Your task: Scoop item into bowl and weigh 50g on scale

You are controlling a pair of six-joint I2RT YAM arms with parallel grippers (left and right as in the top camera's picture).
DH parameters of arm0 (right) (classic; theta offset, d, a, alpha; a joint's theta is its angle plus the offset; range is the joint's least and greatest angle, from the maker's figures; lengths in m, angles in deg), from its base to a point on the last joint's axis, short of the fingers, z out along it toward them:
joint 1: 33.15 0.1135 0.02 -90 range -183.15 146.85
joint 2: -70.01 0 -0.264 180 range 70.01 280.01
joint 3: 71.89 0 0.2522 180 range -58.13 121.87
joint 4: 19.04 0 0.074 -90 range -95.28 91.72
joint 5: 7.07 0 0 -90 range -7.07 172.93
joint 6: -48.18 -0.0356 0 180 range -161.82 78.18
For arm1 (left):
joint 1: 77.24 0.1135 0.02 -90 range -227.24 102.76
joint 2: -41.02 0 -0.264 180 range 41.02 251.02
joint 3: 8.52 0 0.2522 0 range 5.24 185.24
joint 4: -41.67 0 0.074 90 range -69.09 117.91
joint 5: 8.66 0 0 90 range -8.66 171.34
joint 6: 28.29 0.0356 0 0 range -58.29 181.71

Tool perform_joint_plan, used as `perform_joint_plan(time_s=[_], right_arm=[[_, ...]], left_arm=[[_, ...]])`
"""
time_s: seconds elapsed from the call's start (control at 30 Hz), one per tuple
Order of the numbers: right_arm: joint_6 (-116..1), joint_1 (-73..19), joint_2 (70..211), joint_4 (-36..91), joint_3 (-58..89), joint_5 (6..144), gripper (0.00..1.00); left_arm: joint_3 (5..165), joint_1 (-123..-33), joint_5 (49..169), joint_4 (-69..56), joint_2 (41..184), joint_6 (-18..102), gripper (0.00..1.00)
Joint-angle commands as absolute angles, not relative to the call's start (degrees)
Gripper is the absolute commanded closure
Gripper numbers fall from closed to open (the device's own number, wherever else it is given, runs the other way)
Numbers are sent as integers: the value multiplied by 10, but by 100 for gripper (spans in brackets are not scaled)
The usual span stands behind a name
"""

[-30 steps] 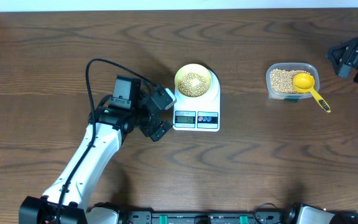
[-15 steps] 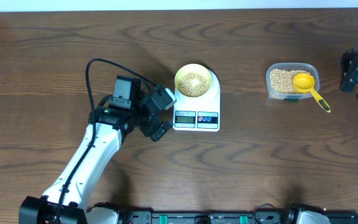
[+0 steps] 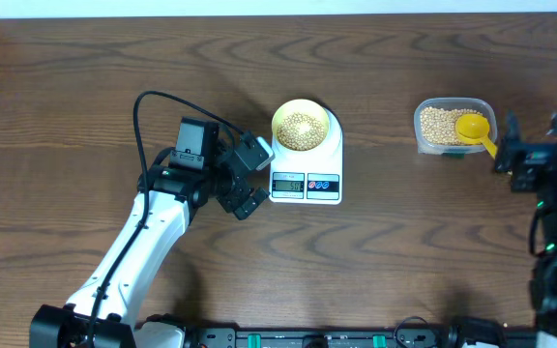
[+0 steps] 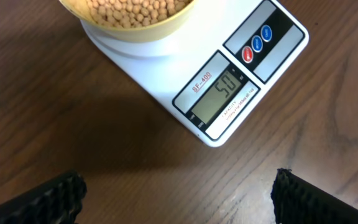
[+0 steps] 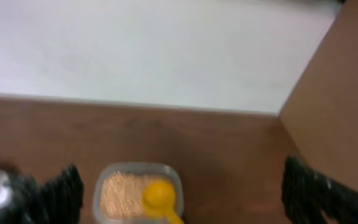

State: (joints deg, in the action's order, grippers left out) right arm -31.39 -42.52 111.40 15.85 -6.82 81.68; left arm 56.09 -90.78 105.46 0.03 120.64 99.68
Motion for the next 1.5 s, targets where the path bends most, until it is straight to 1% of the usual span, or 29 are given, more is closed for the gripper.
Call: perform_joint_plan(time_s=[0.0,0.33,0.67,0.83,0.97,1.17,1.47], right_arm=[[-304,-414,1055,105,-159,819,1],[-304,-362,887,-44,-401,829,1],[-304,-352,783,-106,-538,830,1],[-304,-352,744,-108,-579,830,1],[-304,-352,701,-60,-578,830,1],[-305,-345,703,-7,-578,830,1],[-304,-345,703,-10,-578,828,1]], left_arm=[[561,-905,1062,1,1199,1005,2],[561,-905,1062,1,1199,1005,2],[561,-905,1062,1,1199,1005,2],[561,-905,1062,1,1199,1005,3],[561,-905,1062,1,1199,1005,2],[561,-905,1062,1,1199,1005,2],[561,-905,1062,1,1199,1005,2]])
